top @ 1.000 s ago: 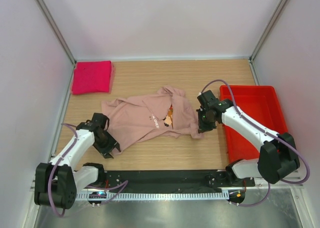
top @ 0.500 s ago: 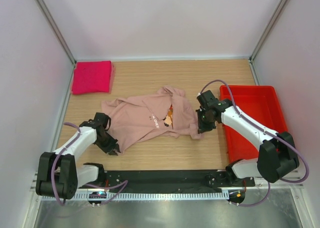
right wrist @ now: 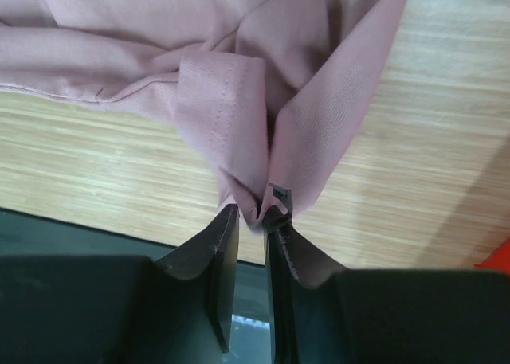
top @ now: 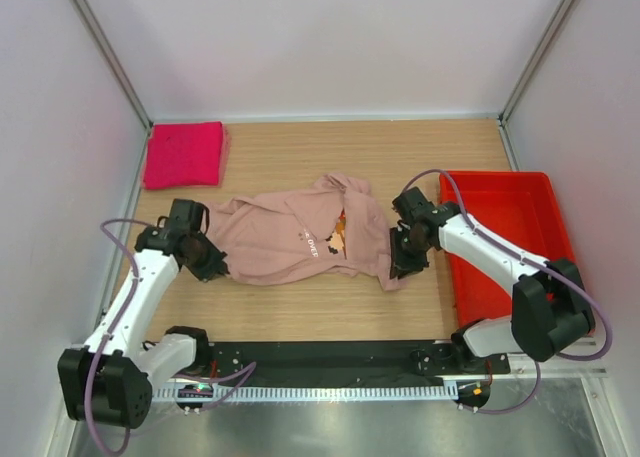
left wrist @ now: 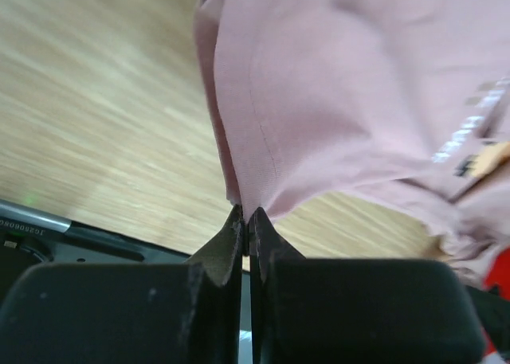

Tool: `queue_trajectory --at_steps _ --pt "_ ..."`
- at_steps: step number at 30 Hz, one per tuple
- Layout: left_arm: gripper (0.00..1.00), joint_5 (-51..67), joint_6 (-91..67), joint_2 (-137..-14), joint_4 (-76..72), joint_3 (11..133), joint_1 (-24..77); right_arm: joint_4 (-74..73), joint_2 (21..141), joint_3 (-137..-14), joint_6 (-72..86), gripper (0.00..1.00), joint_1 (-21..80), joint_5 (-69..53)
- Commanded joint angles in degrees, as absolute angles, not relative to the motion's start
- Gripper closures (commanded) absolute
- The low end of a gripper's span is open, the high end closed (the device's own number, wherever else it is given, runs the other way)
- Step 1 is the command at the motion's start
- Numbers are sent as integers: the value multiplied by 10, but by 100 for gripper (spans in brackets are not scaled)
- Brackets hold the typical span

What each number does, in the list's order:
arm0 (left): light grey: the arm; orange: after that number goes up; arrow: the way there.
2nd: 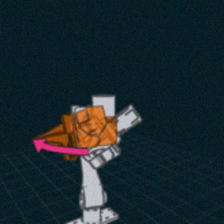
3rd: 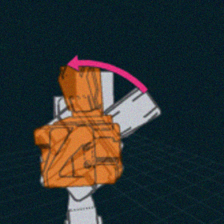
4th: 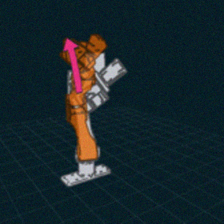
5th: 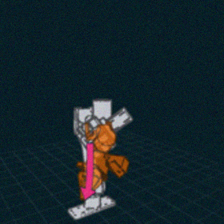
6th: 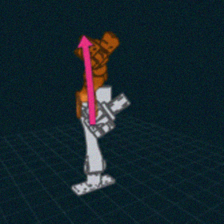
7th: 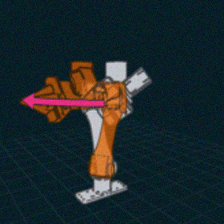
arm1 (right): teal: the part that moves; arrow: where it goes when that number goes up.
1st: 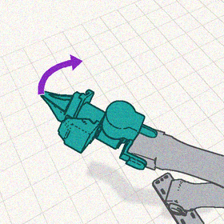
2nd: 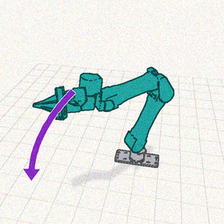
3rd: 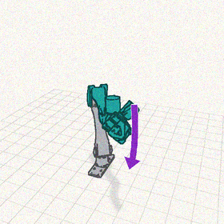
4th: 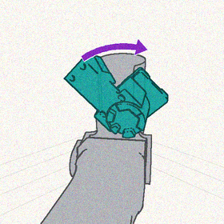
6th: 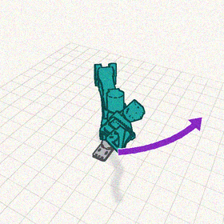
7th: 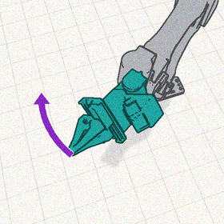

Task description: Fold and stack the t-shirts

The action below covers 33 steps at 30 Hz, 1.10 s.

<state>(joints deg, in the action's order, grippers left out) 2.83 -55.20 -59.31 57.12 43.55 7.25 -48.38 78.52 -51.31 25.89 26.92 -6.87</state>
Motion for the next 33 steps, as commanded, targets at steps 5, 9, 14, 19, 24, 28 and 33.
queue_trajectory --at_steps 5,9,14,19,24,28,33 --pt "100 17 -496 -581 626 500 75 -530 784 -537 258 56 268 -87" --pt "100 78 -517 -563 583 449 75 -536 812 -566 246 48 268 -43" --pt "100 83 -514 -552 583 442 75 -522 859 -581 250 50 269 -38" --pt "100 84 -510 -548 591 449 75 -522 867 -571 267 54 268 -32" --pt "100 68 -499 -535 611 471 75 -518 844 -548 277 61 269 -34" --pt "100 63 -493 -538 615 481 75 -519 824 -537 291 73 269 -47" --pt "100 64 -487 -544 615 485 75 -526 803 -521 302 96 268 -58"
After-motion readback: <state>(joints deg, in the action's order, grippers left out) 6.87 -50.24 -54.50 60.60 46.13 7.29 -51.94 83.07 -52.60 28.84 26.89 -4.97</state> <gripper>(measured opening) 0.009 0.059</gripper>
